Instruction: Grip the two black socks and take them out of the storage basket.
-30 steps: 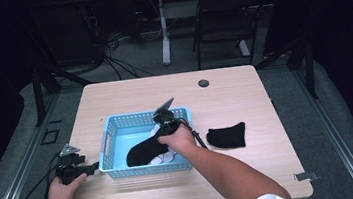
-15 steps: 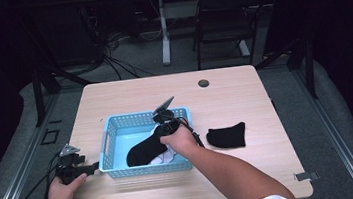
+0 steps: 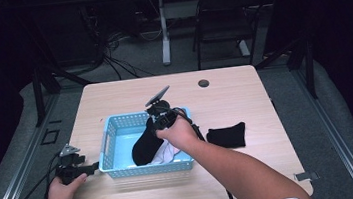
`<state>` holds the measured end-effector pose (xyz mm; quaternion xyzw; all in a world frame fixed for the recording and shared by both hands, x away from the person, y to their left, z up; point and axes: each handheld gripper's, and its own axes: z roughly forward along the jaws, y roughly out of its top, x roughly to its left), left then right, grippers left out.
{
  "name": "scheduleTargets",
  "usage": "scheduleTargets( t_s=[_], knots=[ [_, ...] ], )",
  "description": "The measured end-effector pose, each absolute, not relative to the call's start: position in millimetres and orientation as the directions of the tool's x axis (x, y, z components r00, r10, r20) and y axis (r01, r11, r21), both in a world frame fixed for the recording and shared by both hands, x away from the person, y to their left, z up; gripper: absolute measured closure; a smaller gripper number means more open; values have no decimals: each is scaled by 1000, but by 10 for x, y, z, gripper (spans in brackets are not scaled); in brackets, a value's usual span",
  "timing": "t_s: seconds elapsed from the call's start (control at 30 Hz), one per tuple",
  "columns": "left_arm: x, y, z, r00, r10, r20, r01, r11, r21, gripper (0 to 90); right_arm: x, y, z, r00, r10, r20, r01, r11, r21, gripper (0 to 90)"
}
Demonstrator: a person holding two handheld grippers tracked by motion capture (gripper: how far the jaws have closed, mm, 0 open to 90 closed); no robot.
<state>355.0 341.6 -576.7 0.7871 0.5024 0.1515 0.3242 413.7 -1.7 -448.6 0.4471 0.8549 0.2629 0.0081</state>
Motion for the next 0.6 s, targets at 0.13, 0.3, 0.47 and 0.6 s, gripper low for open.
scheduleTargets(
  t_s=[0.13, 0.3, 0.47, 0.6],
  knots=[
    [3550, 3415, -5768, 449, 889, -88, 693, -284, 662, 244, 4124, -40, -4323, -615, 762, 201, 745, 478, 466, 873],
    [3551, 3417, -5768, 449, 889, -89, 694, -284, 662, 244, 4104, -68, -4160, -619, 761, 193, 736, 477, 481, 873],
    [3549, 3419, -5767, 447, 890, -92, 695, -281, 662, 244, 4081, -95, -4007, -626, 759, 180, 723, 479, 497, 873],
    [3549, 3419, -5767, 447, 890, -92, 696, -281, 661, 244, 4068, -122, -3889, -634, 753, 176, 713, 481, 510, 872]
  ],
)
